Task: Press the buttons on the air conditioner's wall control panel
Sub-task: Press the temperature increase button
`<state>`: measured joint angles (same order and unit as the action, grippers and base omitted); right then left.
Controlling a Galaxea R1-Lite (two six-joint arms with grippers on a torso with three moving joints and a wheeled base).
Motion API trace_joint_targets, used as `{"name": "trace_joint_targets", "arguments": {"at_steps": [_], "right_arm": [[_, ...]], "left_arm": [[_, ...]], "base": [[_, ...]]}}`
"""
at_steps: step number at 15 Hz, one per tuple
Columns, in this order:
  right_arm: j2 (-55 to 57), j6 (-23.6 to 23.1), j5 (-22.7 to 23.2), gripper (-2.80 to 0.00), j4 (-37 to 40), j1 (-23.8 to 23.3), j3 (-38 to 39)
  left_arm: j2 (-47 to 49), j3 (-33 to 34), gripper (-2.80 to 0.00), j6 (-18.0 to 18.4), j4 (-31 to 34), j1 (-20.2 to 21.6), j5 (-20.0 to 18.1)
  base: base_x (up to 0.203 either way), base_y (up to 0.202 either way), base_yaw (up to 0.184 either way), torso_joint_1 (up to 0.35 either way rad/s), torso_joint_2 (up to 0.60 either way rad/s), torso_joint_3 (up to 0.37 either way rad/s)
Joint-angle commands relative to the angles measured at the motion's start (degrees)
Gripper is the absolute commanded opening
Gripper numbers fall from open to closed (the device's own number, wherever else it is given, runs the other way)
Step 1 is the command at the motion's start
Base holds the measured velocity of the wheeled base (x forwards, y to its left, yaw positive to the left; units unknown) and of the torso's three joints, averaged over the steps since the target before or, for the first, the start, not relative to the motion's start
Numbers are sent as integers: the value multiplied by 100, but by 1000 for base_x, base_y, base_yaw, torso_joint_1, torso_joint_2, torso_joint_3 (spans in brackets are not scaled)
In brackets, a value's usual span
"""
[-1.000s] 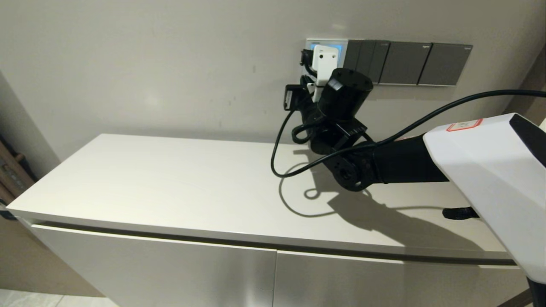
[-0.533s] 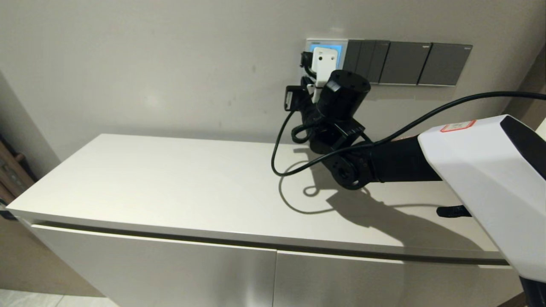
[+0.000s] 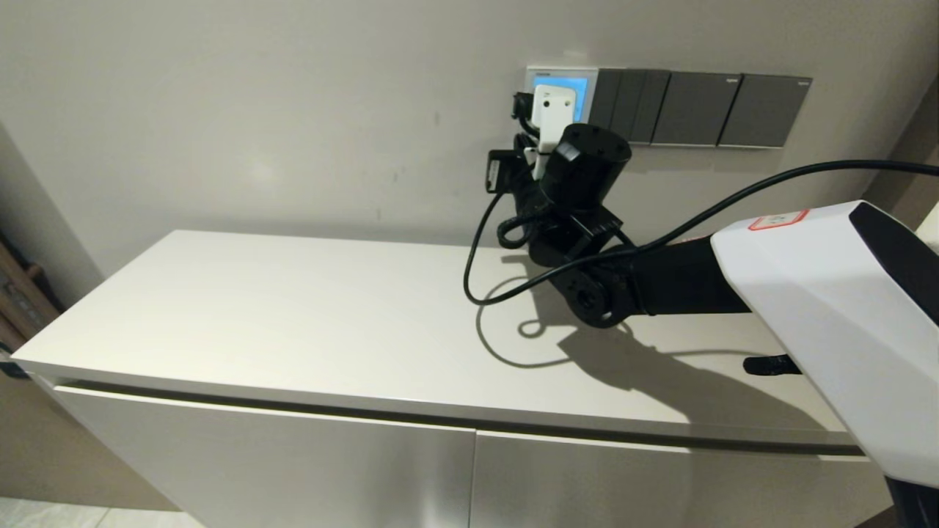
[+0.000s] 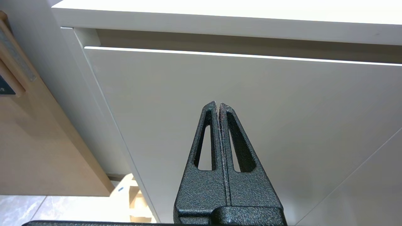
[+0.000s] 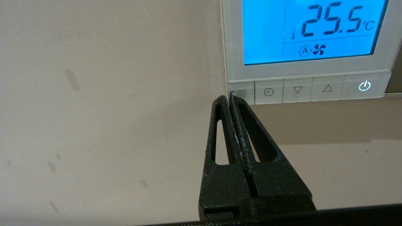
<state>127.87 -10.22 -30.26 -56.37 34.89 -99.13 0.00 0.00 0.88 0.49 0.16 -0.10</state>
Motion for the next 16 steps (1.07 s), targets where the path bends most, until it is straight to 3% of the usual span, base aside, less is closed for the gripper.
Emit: {"name": "trace_joint_targets", "arguments": {"at_steps": [1,16], "right_arm": [[-51,-7,-24,-280,-56,26,77],[-183,-68,-17,-280,-111,50,210]], "left_arm": [[0,0,-280,0,3,2,1],[2,0,-280,0,4,2,1]], "base": [[0,0,0,0,0,0],[0,0,0,0,0,0]]}}
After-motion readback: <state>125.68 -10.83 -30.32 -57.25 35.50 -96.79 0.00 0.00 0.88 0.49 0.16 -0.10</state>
